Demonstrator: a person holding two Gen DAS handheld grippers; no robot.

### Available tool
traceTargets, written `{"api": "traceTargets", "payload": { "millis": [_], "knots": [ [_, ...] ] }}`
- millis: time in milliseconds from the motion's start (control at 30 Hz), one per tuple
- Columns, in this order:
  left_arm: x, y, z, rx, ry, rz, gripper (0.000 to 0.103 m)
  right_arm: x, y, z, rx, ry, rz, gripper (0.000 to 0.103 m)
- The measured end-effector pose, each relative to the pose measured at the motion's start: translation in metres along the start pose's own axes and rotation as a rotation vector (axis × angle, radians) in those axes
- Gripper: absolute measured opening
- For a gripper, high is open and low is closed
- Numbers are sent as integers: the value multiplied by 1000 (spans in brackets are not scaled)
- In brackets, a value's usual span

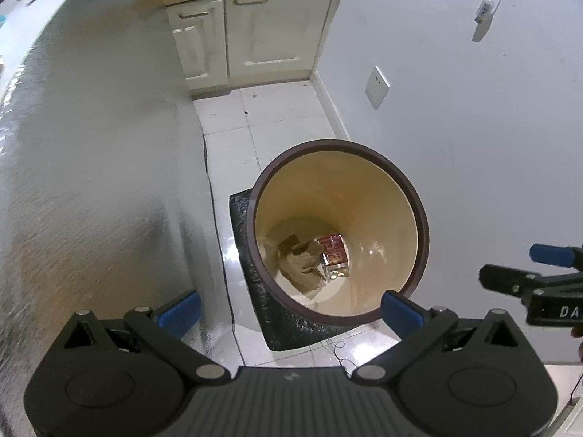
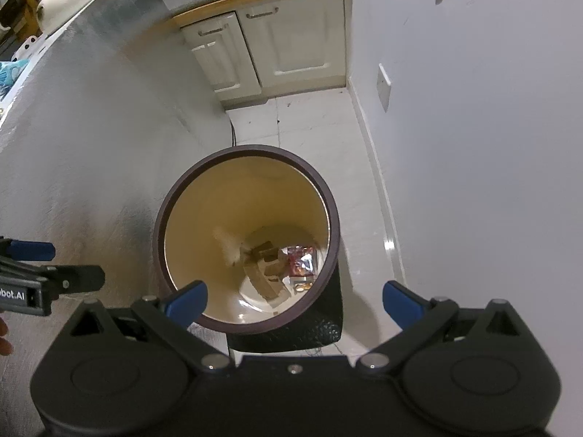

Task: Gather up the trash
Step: 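Move both empty tools back from the wastebasket toward the table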

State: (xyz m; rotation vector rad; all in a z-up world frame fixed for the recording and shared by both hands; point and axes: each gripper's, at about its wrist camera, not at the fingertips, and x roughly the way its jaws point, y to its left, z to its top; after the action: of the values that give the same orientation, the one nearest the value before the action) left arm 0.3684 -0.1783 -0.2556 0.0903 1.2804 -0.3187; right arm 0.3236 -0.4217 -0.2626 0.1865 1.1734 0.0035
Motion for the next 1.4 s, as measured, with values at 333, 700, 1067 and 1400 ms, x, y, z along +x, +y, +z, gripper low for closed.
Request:
{"api": "traceTargets", "payload": {
  "millis": [333,700,1067,1400],
  "knots": [
    [-46,-3,-22,-29,-59,-9,103,-50,4,-11,-6,-60,-15,103],
    [-113,-3,-38,-34,-173,-46,103,-108,17,-24,-22,-136,-25,103],
    [-192,13,-56,-22,-331,-72,103,-184,41,-31,-28,-282,-24,103],
    [-269,54,-83,-12,-474,-100,103,-243,95,-43,-35,-409,-32,103]
  ]
}}
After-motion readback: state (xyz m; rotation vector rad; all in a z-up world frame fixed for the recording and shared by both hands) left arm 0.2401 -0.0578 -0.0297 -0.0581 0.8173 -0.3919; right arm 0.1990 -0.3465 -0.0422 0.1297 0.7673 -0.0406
